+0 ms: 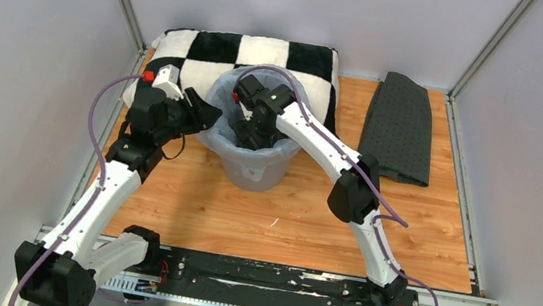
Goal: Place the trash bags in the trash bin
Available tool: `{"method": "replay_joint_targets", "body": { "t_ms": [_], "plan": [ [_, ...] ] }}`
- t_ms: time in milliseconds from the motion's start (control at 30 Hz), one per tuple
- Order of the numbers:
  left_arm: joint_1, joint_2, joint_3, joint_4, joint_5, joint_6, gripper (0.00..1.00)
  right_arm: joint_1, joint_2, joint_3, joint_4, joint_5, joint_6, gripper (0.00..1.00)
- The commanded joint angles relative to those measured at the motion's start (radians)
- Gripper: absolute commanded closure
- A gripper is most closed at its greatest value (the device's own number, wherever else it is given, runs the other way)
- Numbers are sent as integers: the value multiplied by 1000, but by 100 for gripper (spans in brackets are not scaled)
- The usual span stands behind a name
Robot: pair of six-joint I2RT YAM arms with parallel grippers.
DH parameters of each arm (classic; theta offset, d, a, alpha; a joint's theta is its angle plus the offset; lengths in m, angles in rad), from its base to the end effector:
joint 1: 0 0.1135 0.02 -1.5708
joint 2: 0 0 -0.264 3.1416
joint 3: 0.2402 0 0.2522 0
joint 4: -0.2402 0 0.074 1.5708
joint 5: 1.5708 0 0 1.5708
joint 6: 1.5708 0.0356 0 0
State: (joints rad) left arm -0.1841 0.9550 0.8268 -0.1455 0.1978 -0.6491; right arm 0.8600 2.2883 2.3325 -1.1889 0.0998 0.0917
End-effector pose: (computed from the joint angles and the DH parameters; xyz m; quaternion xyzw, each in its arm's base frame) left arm 0.2179 -0.0477 0.3278 -0.1247 0.7855 -0.3152 0.5178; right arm 0.3164 0.3621 0.2835 -0.3561 0.9090 0.0534 0.2101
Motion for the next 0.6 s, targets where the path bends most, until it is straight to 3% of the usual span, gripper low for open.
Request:
{"method": "replay_joint_targets", "body": {
  "t_ms": [0,300,567],
  "plan": [
    [-8,11,14,-60,-13,30,51,7,-16,7,-61,40,5,16],
    [-8,15,20,-73,-24,40,51,-10,-61,-17,-58,27,-1,25],
    [-8,19,23,-78,-29,46,51,-59,-129,-115,-5,-54,7,26]
  ]
}}
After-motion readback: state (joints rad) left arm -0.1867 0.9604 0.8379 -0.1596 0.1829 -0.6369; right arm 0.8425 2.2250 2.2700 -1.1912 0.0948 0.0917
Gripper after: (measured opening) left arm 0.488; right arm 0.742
